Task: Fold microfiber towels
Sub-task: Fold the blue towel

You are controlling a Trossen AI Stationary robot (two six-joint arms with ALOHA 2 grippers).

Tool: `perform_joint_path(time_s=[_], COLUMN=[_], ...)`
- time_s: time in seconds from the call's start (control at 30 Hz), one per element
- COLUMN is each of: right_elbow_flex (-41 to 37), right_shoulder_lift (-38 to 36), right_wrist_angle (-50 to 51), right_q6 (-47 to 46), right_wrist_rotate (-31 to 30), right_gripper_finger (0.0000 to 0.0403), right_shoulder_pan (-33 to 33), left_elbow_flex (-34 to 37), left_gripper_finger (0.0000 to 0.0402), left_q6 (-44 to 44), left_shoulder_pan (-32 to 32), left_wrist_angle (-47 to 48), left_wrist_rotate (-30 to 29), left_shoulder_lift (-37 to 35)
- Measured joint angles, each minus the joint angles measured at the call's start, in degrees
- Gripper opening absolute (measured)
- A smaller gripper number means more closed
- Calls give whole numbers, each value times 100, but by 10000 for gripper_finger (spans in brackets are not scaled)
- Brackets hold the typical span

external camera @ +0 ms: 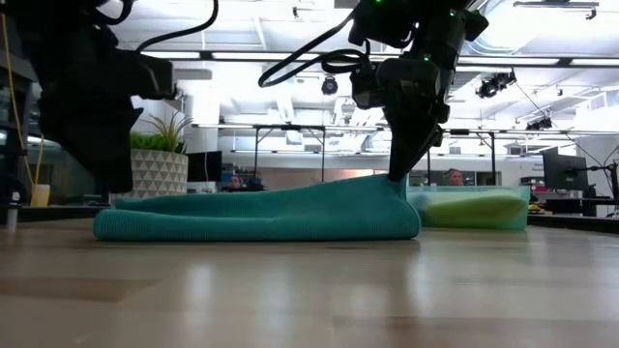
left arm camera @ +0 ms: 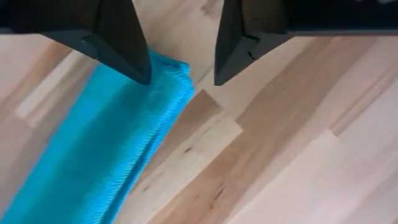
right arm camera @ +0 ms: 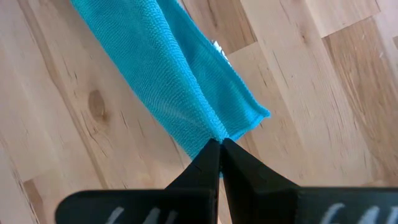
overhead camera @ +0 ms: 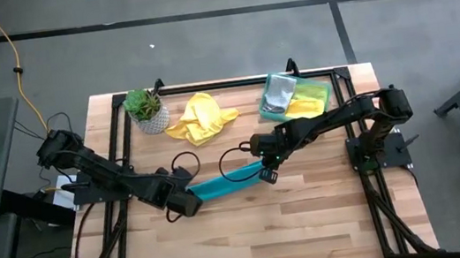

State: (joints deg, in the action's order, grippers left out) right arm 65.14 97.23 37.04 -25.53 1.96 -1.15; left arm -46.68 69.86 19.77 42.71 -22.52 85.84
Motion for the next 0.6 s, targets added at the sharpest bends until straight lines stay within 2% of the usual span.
perform_joint_path(time_s=[0.2, 0.4, 0.6], right_elbow_flex=[0, -2, -2], right_shoulder_lift=[0, 2, 2], right_wrist_angle=[-6, -166, -325], right_q6=[1, -15, -10], right_wrist_rotate=[-2, -2, -301], right_gripper_finger=[0, 2, 47], right_shoulder_pan=[0, 0, 15], left_elbow_flex=[-7, -4, -7], left_gripper_finger=[202, 211, 211], left_q6=[-449, -1220, -1670], left_shoulder_pan=[0, 68, 92], left_wrist_angle=[264, 215, 21], left_wrist_rotate=[5, -275, -586], left_shoulder_lift=[-121, -550, -934])
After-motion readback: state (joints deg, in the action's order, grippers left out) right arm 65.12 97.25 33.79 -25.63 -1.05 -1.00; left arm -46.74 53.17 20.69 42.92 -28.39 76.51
